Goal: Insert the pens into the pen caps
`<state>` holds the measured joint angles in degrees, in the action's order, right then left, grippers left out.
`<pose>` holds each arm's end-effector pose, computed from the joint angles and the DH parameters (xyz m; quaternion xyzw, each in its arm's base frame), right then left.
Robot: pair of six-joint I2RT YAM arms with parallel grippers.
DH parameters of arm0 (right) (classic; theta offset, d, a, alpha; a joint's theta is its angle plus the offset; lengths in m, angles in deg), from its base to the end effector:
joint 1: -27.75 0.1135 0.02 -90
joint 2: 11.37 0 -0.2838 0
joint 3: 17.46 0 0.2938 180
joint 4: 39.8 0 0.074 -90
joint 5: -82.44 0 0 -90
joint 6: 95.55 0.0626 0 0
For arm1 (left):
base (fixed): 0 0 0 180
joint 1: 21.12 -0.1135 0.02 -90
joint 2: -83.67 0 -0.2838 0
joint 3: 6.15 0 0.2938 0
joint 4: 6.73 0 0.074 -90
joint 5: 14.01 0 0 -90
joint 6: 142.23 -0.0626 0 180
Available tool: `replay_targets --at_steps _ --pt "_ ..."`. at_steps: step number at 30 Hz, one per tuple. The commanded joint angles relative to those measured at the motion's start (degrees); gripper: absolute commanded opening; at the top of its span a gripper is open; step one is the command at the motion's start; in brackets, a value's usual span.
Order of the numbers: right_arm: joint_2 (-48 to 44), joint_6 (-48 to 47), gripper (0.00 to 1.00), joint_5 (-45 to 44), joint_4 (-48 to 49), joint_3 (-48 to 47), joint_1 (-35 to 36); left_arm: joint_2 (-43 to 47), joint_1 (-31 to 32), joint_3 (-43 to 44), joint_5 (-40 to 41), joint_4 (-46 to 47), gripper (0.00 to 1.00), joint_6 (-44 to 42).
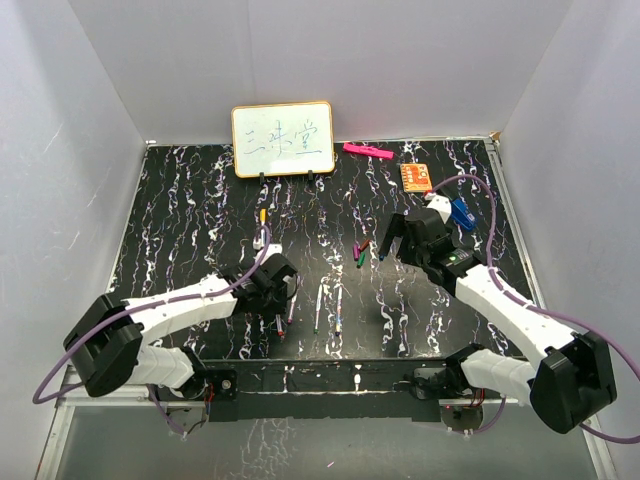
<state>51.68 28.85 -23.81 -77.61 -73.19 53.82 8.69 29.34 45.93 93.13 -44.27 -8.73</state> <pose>0.2569 0.1062 0.2340 0.1203 0.9087 0.0774 0.3922 0.1945 -0.2066 0.1569 0.0201 0.9567 -0.0861 0.2774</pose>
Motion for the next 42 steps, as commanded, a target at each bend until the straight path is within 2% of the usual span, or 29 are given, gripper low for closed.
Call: replay_targets --at_steps 1,16,24,33,39,42 --pt "-1.9 -1.3 0.98 -1.0 2.1 0.8 -0.3 -1.5 1.3 1.7 2.9 -0.7 0.39 2.9" --pt "-0.9 -1.9 0.98 0.8 3.6 0.4 -0.4 -7.5 1.5 2.1 2.9 -4.2 0.41 4.1" --pt "-0.7 -1.8 0.98 0.5 4.2 0.1 -0.3 -7.9 1.5 -0.6 3.0 -5.9 0.43 4.9" --pt "-0.8 -1.9 0.98 0.6 2.4 -2.0 -0.4 -7.8 1.4 -3.7 -3.1 -4.4 0.43 4.7" --pt "-1.0 -1.5 0.98 1.4 2.0 -2.8 -0.4 -8.0 1.4 -4.8 -5.5 -3.0 0.39 4.6" --pt "-0.8 -1.4 0.98 1.3 1.5 -3.2 -0.3 -8.6 1.4 -4.7 -5.7 -2.7 0.33 4.3"
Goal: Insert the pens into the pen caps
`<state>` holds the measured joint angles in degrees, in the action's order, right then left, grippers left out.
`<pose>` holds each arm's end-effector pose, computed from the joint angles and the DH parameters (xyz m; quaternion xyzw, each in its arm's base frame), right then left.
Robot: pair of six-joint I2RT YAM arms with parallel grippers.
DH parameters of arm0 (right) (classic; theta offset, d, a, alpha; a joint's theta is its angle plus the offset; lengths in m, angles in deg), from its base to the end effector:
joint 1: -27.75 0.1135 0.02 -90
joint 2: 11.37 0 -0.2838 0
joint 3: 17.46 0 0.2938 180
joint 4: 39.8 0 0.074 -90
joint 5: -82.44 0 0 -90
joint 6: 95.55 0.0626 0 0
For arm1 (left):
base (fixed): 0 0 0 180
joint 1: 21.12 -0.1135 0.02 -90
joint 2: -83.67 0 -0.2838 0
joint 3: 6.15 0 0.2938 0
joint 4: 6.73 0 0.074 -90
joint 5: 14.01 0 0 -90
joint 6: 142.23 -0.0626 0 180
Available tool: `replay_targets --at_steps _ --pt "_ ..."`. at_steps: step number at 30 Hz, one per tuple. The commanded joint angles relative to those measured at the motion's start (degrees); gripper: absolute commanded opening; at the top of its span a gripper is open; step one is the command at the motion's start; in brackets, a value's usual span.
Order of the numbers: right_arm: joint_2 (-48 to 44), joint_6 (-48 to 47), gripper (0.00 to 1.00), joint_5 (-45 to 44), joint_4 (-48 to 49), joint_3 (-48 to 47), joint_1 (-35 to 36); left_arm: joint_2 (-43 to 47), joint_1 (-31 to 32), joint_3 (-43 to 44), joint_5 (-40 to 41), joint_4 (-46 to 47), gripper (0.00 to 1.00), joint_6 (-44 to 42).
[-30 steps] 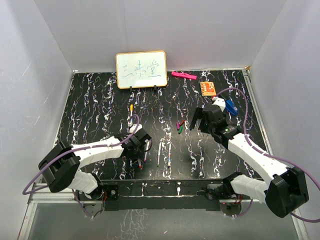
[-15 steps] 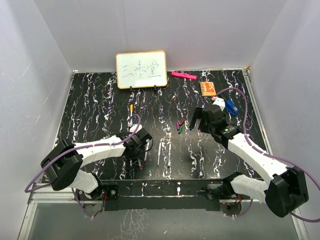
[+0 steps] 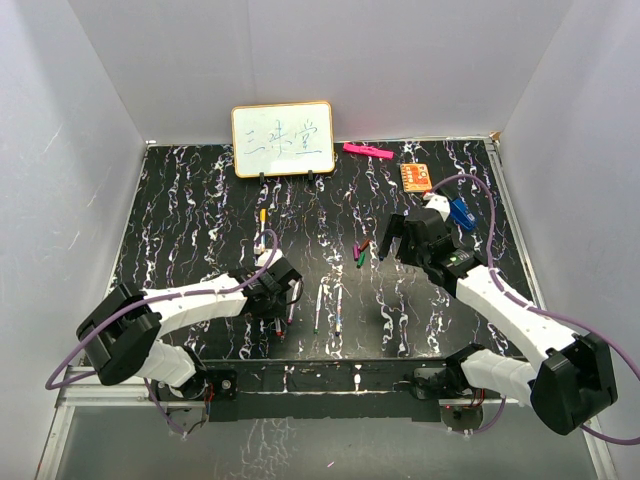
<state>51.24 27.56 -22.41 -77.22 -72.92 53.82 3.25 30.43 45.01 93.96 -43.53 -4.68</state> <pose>0.2557 0.1072 0.2345 0.1060 0.9099 0.0854 0.3918 0.1913 -0.2098 0.1277 0.0014 0.9668 -0.0568 0.2492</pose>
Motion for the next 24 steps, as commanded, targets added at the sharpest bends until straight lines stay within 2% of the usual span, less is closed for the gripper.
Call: replay_targets --at_steps 1,3,10,14,19,22,24 --pt "-0.4 -0.1 0.98 -0.1 1.1 -3.6 -0.4 -3.6 0.3 -3.7 -6.5 -3.4 0.3 0.1" --pt "-0.1 -0.1 0.98 -0.1 0.7 -3.9 -0.4 -4.9 0.4 -3.5 -6.6 -3.3 0.2 -0.1" --pt "1.3 -0.1 0.98 -0.9 0.2 -5.0 -0.3 -8.9 0.3 -2.7 -7.5 -2.6 0.01 -1.8" --pt "3.6 0.7 0.98 -3.1 -0.3 -6.9 -0.3 -9.3 0.4 -2.1 -7.3 -3.0 0.0 -3.0" --pt "11.6 3.8 0.97 -7.5 -4.9 -13.7 -1.0 -9.0 0.4 -1.3 -6.5 -4.2 0.0 -4.2" --pt "16.1 4.2 0.9 -7.0 -5.9 -16.8 -1.0 -7.1 0.3 -1.0 -5.8 -4.8 0.0 -5.1" --pt "18.1 4.4 0.81 -6.1 -4.9 -17.5 -1.0 -5.6 0.3 -0.7 -4.5 -5.4 0.0 -5.6"
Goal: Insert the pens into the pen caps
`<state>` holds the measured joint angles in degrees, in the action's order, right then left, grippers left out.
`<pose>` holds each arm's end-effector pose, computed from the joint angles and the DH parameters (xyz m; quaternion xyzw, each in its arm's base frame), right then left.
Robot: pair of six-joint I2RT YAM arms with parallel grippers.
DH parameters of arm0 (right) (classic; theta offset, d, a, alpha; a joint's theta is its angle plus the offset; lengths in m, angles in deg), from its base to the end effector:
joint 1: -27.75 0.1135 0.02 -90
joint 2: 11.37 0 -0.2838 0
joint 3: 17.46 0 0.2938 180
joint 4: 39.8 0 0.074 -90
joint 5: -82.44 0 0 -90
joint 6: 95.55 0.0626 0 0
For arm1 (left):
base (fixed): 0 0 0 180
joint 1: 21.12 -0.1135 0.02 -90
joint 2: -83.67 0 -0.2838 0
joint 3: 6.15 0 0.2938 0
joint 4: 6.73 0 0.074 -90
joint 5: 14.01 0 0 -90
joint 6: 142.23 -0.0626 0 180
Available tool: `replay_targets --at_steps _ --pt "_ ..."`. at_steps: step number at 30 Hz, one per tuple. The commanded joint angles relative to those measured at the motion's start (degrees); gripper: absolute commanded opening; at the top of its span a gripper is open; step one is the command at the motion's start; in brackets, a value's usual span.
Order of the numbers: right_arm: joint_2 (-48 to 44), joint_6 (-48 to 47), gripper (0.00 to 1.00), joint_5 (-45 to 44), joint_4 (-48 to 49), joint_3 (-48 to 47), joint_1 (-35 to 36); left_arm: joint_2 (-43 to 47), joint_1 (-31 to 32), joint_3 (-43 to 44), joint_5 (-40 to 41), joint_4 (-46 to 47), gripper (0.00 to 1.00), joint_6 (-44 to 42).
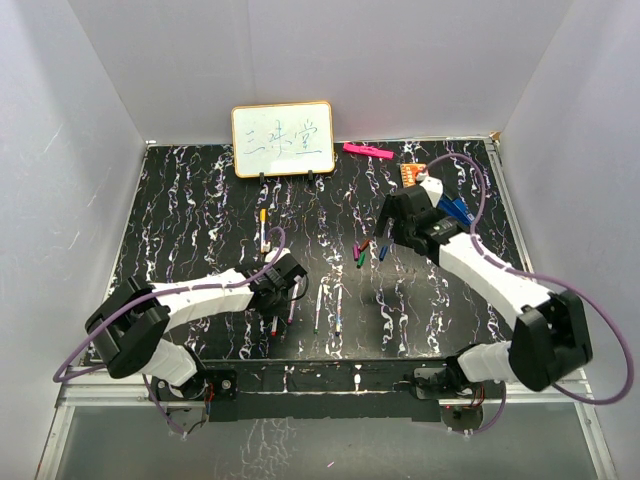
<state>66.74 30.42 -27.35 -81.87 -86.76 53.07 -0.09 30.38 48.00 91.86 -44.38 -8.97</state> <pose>0.3125 0.1244 0.2431 0.1434 0.9189 0.0288 0.3663 0.1980 -0.2214 0.1267 0.0426 0.9704 -0.0520 0.2318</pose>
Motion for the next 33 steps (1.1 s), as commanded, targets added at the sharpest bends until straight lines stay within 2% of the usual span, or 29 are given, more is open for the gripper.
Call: replay_targets --at_steps 1,3,5,9,25,33 --pt "3.4 1.6 0.75 -0.1 0.6 -3.8 -0.3 -1.5 0.4 -3.6 -1.6 -4.7 0.0 -1.3" --pt "5.1 1.8 0.63 2.7 2.3 -3.9 -0.3 0.2 0.4 -3.6 -0.5 -4.7 0.0 -1.3" --pt "6.5 2.3 0.55 4.6 3.4 -3.9 -0.3 1.3 0.4 -3.6 -0.4 -4.3 0.0 -1.8" --pt "9.0 2.3 0.51 7.1 4.5 -4.7 -0.2 1.4 0.3 -2.8 -1.0 -4.5 0.0 -3.7" --pt "16.9 1.5 0.54 7.1 4.8 -9.1 1.3 -0.8 0.3 -3.5 -2.5 -5.0 0.0 -5.3" --pt "21.2 1.2 0.51 6.6 4.2 -11.9 2.0 -0.2 0.3 -3.6 -2.4 -4.9 0.0 -5.8"
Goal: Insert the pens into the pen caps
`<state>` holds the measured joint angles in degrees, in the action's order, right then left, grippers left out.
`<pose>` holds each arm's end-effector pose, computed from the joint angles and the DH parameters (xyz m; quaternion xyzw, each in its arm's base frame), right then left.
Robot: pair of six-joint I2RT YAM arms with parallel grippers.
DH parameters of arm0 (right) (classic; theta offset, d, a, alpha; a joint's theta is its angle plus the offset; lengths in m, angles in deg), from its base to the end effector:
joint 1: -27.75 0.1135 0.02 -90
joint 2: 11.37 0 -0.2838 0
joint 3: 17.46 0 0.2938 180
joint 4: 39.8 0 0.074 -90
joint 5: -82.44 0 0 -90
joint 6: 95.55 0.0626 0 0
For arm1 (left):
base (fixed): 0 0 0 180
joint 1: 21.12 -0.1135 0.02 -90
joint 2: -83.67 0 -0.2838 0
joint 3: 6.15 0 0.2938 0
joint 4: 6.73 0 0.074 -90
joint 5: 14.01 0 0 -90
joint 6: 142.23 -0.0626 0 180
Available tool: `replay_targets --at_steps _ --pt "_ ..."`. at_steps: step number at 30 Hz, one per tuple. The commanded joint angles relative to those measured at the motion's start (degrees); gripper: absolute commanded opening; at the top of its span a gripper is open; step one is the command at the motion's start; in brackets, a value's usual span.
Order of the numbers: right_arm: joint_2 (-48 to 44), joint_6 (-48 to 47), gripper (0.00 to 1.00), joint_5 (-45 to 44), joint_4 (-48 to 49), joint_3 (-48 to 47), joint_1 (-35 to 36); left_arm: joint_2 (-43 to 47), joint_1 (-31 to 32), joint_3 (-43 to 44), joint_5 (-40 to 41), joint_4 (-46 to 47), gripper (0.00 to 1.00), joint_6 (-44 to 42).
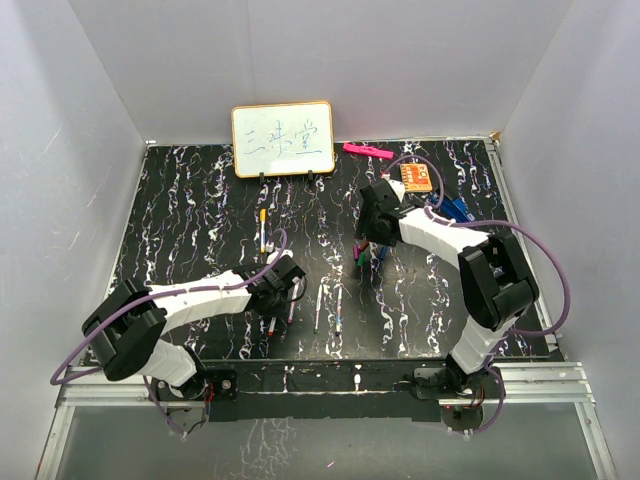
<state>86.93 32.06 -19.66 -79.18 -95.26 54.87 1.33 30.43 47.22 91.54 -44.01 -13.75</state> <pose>0.3656 0.1725 0.1745 0.1151 0.9538 0.0523 0.2727 0.1955 -0.2193 0.1295 0.0827 0.9665 -0.0506 0.2378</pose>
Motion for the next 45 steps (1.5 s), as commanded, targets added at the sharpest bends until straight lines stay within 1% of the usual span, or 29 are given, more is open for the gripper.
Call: replay_targets --at_steps 1,7,14,18,32,39,41,43,45 --pt "1.1 -0.5 0.5 -1.1 1.5 -3.8 0.4 -1.6 0.3 -2.9 -2.0 -5.2 0.0 -1.2" --pt "4.6 -0.6 0.42 -1.8 0.5 -5.4 0.4 -2.1 0.2 -3.4 -2.4 -4.6 0.0 -1.4" --pt "7.2 -0.5 0.41 -1.8 -0.2 -6.9 0.5 -2.3 0.3 -3.8 -2.7 -3.7 0.0 -1.2" --pt "8.2 -0.3 0.38 -1.8 0.0 -7.0 0.6 -2.9 0.3 -3.9 -2.8 -3.2 0.0 -1.4" --pt "10.7 0.3 0.36 -1.0 1.3 -6.6 0.7 -3.1 0.2 -3.5 -1.9 -3.7 0.0 -1.1" --pt "11.6 0.0 0.23 -0.6 1.4 -6.0 1.2 -3.6 0.2 -3.1 -1.8 -3.9 0.0 -0.8" --pt "11.5 0.2 0.16 -0.6 1.2 -5.1 1.8 -3.7 0.3 -3.0 -1.8 -3.8 0.0 -0.6" --pt "11.0 0.6 0.02 -0.6 1.0 -3.9 2.5 -3.6 0.2 -3.1 -1.8 -3.6 0.0 -0.4" --pt "11.0 0.7 0.0 -0.7 1.0 -3.0 3.3 -3.5 0.2 -3.2 -1.8 -3.3 0.0 -0.3"
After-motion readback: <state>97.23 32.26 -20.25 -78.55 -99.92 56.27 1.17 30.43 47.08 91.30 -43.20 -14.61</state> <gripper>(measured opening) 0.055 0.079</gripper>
